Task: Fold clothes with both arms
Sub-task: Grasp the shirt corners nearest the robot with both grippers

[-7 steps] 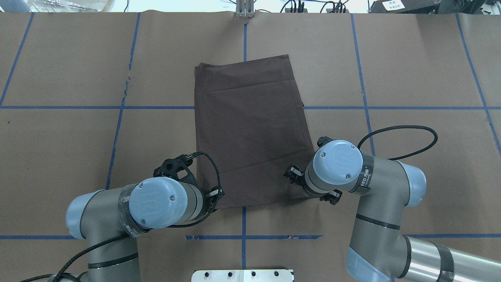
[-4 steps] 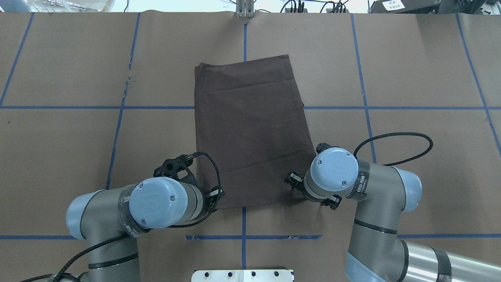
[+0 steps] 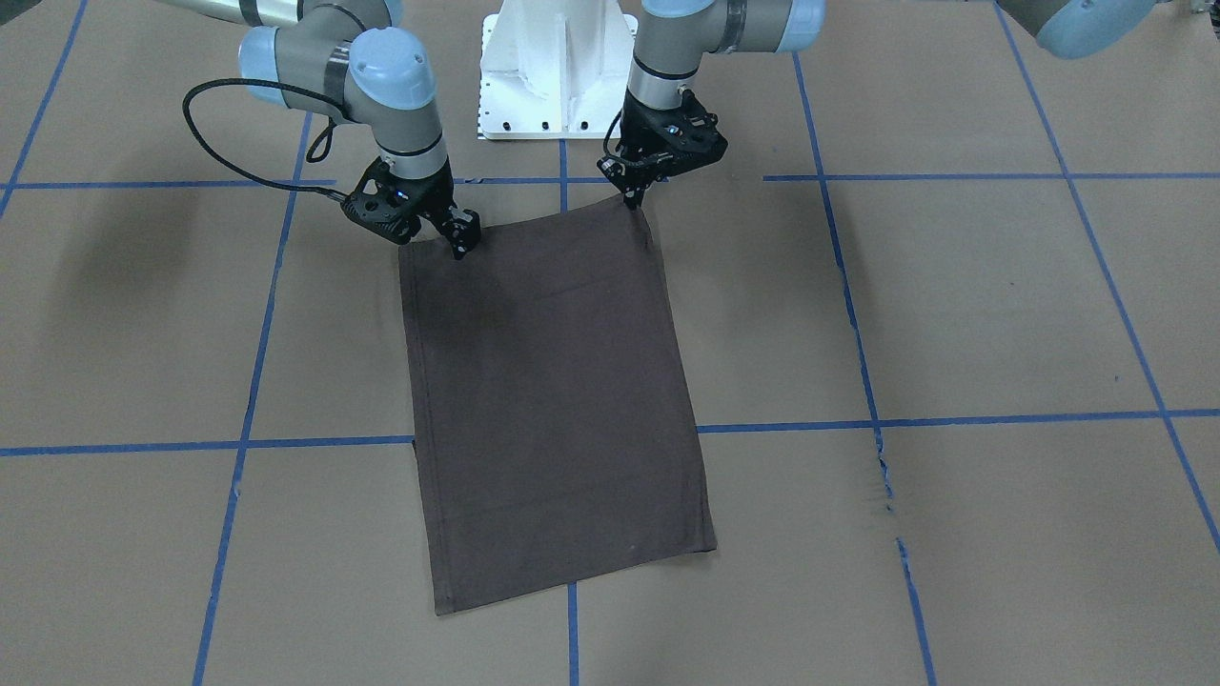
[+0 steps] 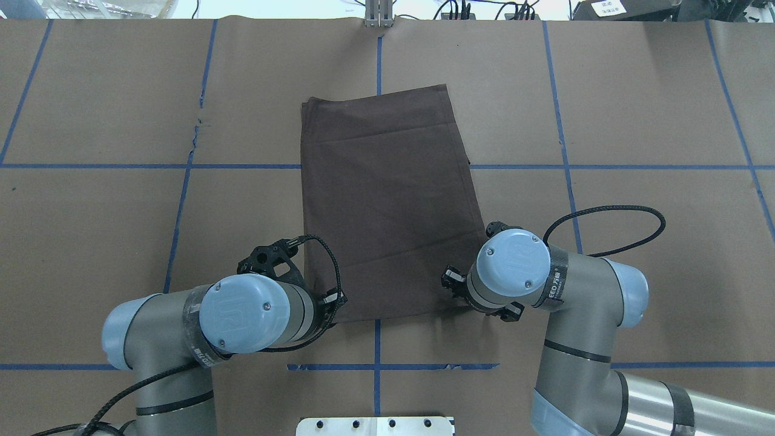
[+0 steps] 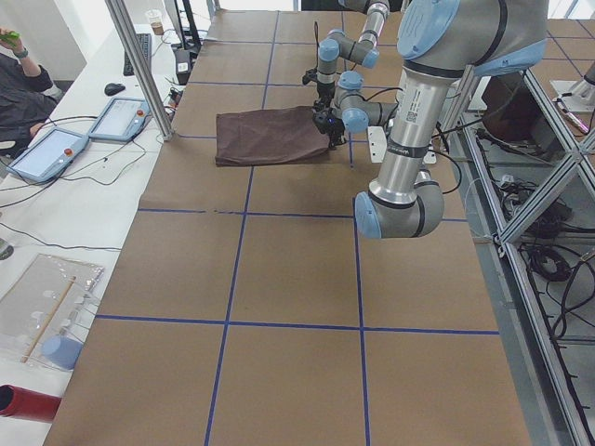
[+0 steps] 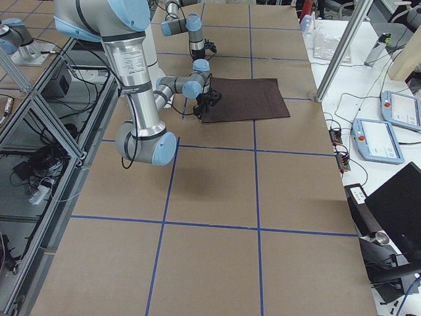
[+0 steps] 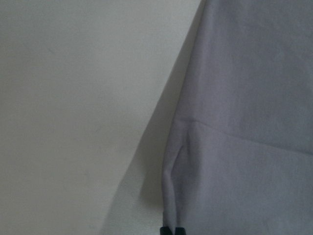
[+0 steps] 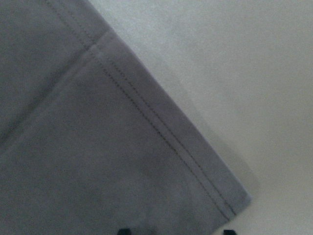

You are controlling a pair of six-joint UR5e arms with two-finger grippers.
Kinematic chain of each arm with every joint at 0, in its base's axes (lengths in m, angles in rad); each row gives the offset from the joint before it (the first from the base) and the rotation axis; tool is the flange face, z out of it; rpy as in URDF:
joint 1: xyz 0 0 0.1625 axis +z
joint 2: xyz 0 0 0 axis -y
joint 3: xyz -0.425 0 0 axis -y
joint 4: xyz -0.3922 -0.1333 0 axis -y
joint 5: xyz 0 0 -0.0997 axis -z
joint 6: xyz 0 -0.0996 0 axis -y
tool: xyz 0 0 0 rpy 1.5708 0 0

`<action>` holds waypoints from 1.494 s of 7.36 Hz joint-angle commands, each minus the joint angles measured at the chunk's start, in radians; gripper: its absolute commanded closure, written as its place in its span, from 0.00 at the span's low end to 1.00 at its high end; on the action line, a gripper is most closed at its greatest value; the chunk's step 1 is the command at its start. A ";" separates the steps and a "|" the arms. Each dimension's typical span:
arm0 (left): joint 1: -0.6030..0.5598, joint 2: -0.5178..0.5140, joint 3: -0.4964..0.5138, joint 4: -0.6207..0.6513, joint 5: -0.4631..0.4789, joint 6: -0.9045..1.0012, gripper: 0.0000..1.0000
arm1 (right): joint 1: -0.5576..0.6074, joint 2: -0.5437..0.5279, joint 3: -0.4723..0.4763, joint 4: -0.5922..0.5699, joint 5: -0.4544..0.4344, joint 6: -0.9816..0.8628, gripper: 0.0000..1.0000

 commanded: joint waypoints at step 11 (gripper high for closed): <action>0.095 0.074 -0.167 0.081 0.005 -0.015 1.00 | -0.063 -0.012 0.137 0.000 0.046 -0.006 1.00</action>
